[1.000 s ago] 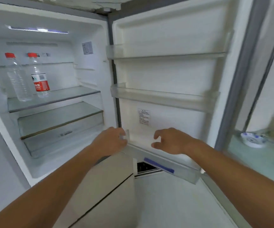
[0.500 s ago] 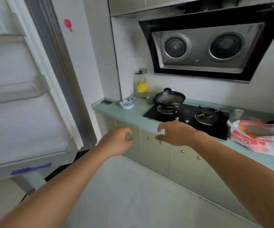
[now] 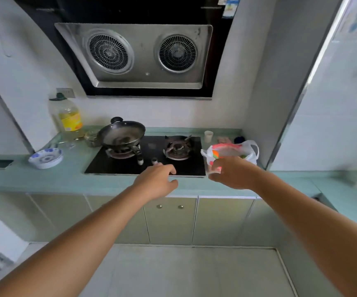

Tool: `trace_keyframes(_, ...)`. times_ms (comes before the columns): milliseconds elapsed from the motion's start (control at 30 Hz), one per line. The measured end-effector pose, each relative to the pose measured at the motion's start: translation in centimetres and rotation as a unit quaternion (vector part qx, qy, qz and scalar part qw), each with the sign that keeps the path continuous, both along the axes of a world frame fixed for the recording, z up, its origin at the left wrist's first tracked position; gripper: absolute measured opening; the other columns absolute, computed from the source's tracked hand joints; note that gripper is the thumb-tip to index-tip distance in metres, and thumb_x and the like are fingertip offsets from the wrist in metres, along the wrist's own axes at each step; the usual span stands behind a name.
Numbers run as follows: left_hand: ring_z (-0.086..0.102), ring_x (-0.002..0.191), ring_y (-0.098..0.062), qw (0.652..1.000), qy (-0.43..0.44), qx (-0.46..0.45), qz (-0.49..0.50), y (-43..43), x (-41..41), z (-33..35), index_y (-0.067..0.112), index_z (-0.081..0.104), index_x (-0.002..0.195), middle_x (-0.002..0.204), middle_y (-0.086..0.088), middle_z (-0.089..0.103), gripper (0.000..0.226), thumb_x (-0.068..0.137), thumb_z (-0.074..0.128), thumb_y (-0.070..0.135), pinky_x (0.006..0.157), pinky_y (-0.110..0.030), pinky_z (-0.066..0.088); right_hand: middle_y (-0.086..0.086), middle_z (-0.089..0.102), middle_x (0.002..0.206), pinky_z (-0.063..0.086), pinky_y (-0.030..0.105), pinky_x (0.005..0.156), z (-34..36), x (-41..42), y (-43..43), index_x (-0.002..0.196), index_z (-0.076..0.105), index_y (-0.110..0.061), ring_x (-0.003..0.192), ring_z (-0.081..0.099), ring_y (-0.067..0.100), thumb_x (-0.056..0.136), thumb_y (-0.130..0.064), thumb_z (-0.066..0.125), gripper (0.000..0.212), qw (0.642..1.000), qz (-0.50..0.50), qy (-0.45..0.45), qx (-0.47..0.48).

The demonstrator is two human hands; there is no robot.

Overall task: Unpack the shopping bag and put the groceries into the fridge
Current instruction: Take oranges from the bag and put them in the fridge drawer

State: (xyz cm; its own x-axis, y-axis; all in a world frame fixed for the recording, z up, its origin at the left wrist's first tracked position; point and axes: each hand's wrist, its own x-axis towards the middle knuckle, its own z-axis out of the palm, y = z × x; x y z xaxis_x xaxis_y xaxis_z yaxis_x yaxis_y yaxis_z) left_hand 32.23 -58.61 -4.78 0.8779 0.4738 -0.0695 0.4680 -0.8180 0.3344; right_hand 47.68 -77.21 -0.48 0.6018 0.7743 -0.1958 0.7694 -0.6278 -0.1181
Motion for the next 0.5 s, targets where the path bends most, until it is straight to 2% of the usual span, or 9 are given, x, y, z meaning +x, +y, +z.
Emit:
trace_keyframes(133,0.058,0.111,-0.018,0.998,0.006,-0.006,-0.054,1.5,5.6,-1.6,0.032,0.055,0.131,0.127,0.002,0.053,0.041,0.092,0.054,0.045,0.092,-0.041,0.052,0.005,0.066,0.12,0.05,0.032,0.094,-0.9,3.9,-0.4,0.129,0.063,-0.023,0.1,0.061,0.021,0.1,-0.046,0.053,0.038,0.999,-0.052,0.008,0.005)
trace_keyframes(267,0.058,0.11,-0.019,0.995,0.024,-0.011,-0.094,1.9,10.0,-3.2,0.032,0.055,0.129,0.125,0.002,0.052,0.039,0.092,0.053,0.046,0.091,-0.042,0.052,0.005,0.067,0.119,0.04,0.025,0.078,-3.0,7.1,-1.3,0.132,0.06,-0.021,0.09,0.054,0.018,0.1,-0.046,0.054,0.041,0.994,-0.1,0.029,-0.012)
trace_keyframes(500,0.057,0.111,-0.017,0.99,0.03,-0.027,-0.134,2.1,18.1,-5.5,0.03,0.055,0.133,0.128,0.003,0.051,0.043,0.093,0.055,0.044,0.09,-0.04,0.053,0.002,0.068,0.113,0.042,0.029,0.077,-6.5,13.8,-2.1,0.134,0.057,-0.024,0.088,0.052,0.017,0.099,-0.05,0.052,0.045,0.987,-0.152,0.046,-0.011)
